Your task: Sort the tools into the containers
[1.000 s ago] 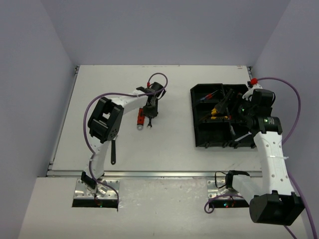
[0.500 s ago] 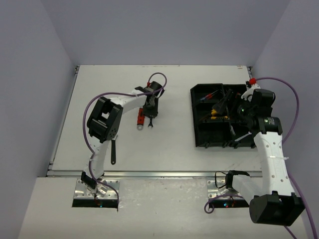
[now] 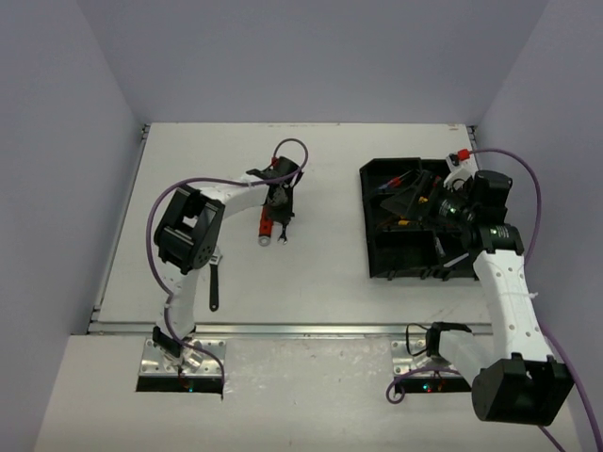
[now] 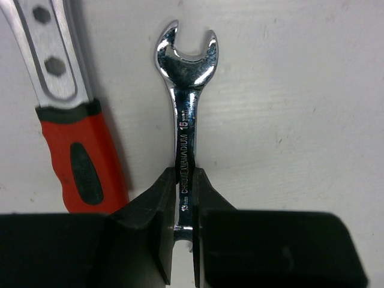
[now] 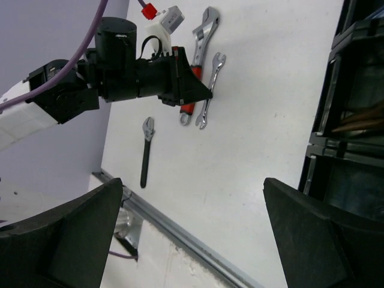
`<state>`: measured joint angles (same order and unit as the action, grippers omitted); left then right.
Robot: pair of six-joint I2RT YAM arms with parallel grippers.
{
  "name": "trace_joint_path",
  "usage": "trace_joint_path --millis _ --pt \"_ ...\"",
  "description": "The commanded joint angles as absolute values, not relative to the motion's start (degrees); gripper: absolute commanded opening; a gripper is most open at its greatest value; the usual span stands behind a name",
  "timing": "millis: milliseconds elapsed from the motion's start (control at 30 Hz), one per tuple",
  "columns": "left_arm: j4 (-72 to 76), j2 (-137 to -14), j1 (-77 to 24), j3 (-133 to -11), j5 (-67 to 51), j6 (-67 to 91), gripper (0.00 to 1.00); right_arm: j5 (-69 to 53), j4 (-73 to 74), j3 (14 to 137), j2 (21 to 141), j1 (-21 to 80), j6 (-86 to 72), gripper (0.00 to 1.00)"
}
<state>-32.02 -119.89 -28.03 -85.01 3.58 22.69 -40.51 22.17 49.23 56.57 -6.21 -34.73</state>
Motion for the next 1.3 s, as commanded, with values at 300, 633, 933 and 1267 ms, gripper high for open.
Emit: trace_joint_path --millis 300,633,933,1267 --pt "-27.56 -102.74 -35.74 -70.82 4.42 26.1 0.0 -35.39 6.95 43.87 65.42 9.58 -43.89 0.99" --pt "-21.5 -92.62 -39.03 -66.74 -4.86 26.49 0.0 -31.34 -5.15 41.04 71.41 15.98 -53.07 0.96" --pt "-14.85 -86.12 -40.14 -64.6 -13.18 28.87 0.0 -25.11 -8.03 43.14 77.07 21.47 -57.71 0.86" --pt "-12.48 -82.86 -41.51 -63.81 -16.34 29.36 0.0 -22.85 -12.93 44.02 81.65 25.04 -61.7 0.59"
